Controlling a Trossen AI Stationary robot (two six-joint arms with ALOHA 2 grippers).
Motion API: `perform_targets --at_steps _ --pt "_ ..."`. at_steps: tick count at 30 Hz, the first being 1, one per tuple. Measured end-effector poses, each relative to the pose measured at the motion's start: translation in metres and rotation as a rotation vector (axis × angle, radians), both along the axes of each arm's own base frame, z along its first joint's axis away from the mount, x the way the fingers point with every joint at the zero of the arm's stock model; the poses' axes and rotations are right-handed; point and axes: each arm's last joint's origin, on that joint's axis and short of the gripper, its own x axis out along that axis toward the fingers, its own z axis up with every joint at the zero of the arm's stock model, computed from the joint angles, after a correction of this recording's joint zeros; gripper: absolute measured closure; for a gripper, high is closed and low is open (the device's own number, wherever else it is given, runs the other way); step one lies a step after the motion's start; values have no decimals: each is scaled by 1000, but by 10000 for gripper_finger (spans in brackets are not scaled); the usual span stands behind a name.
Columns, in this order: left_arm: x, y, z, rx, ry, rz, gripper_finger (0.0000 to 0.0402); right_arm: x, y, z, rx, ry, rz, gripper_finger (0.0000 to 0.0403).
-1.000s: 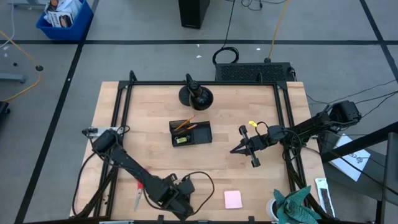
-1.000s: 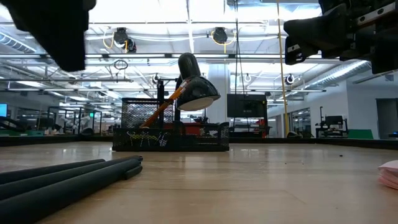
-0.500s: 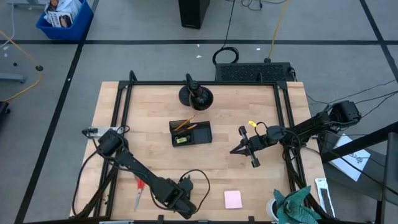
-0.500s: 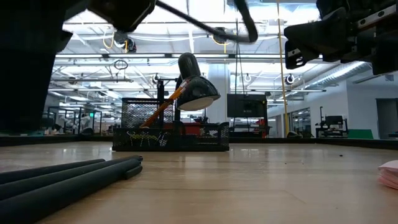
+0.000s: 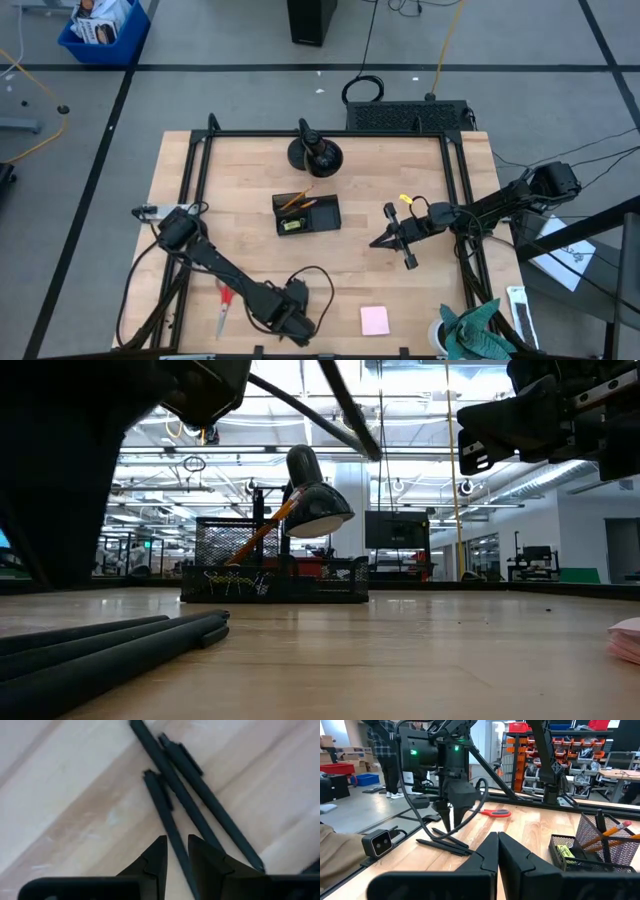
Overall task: Pick and place office supplies into organizer
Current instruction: Put the black pen into the black desk organizer
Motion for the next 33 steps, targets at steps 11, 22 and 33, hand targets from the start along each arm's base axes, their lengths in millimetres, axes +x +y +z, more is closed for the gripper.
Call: perform_targets --at_steps 11,22,33 --pt "3 6 -3 23 14 -1 321 0 0 -1 -1 9 0 403" --pt "7 2 -25 11 61 -41 321 0 0 -1 -1 12 0 403" --pt "8 0 -44 45 99 -133 327 0 0 -1 2 12 0 403"
